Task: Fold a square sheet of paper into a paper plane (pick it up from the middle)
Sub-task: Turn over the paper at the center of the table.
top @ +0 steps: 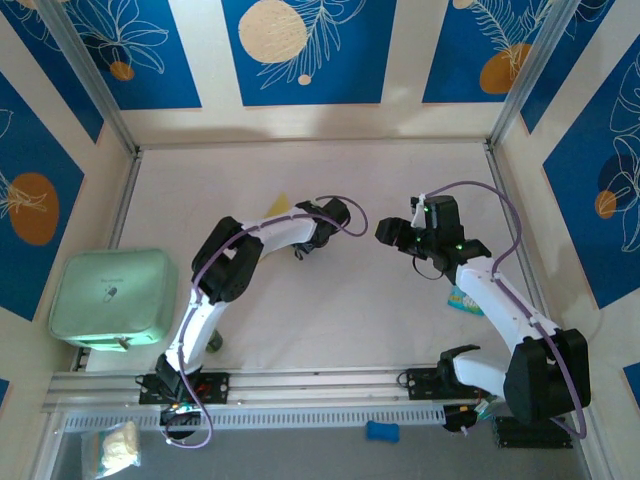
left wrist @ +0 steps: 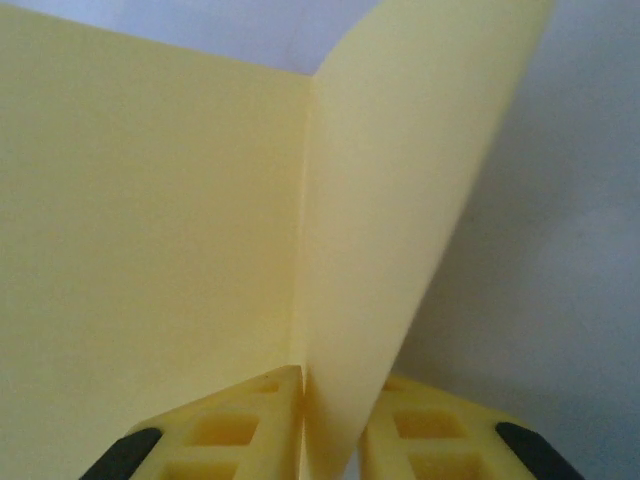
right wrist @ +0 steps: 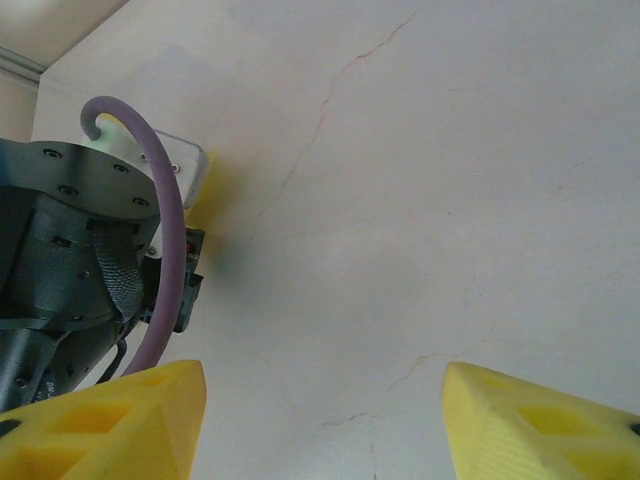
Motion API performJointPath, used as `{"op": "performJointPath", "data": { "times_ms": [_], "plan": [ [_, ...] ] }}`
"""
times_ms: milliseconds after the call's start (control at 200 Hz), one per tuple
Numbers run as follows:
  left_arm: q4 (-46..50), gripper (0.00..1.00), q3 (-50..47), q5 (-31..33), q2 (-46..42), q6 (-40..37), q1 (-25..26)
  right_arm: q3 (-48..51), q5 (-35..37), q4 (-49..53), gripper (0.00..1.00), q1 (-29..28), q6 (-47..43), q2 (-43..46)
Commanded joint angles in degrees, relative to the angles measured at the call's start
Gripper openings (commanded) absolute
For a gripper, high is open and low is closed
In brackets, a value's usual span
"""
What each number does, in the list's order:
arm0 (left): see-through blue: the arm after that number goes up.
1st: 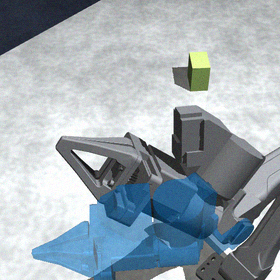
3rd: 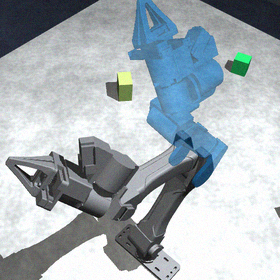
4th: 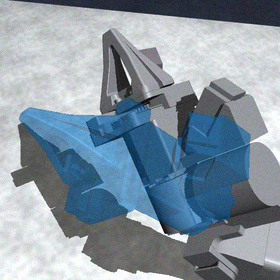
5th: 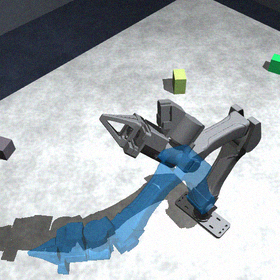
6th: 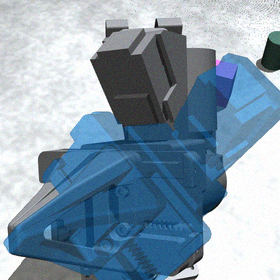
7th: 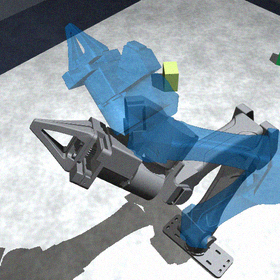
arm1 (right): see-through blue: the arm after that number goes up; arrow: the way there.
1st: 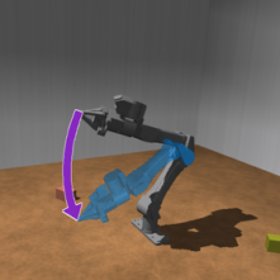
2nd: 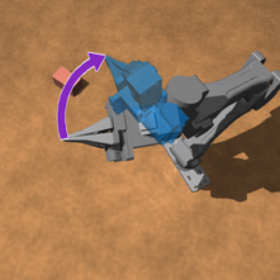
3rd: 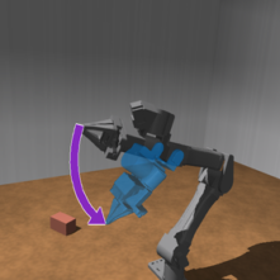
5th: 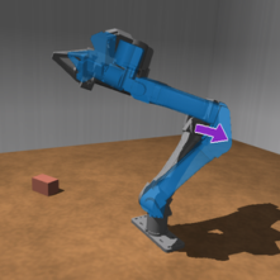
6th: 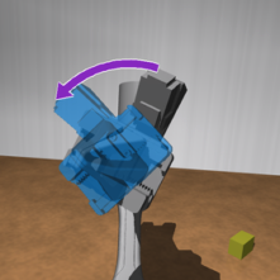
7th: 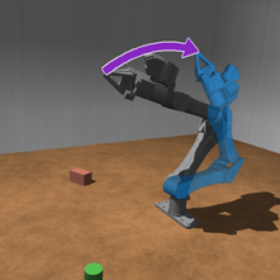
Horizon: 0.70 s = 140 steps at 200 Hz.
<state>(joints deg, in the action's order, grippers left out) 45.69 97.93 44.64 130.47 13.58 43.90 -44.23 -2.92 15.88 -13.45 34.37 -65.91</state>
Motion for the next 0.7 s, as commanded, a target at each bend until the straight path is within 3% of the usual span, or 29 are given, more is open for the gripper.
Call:
{"op": "performJointPath", "data": {
  "times_ms": [0,205,485,595,695],
  "plan": [
    [0.01,0.23,-0.75,-2.41,1.19,1.85,0.68,0.56,-0.51,-1.16,0.63,0.16,1.61,-0.46],
    [2.64,0.35,1.91,-11.89,-1.91,3.54,1.54,1.02,0.27,-3.30,0.63,0.21,4.49,-1.20],
    [-3.86,0.50,-5.19,-42.48,-12.37,12.44,1.83,-4.91,4.15,-3.22,0.64,0.69,9.18,-7.98],
    [-9.00,0.51,-9.40,-49.24,-17.14,14.15,1.41,-5.45,3.41,-3.88,0.64,0.41,10.86,-9.60],
    [-12.75,0.51,-13.26,-51.26,-21.60,14.96,-0.53,-6.37,1.82,-3.76,0.64,-0.17,11.34,-11.22]
  ]
}}
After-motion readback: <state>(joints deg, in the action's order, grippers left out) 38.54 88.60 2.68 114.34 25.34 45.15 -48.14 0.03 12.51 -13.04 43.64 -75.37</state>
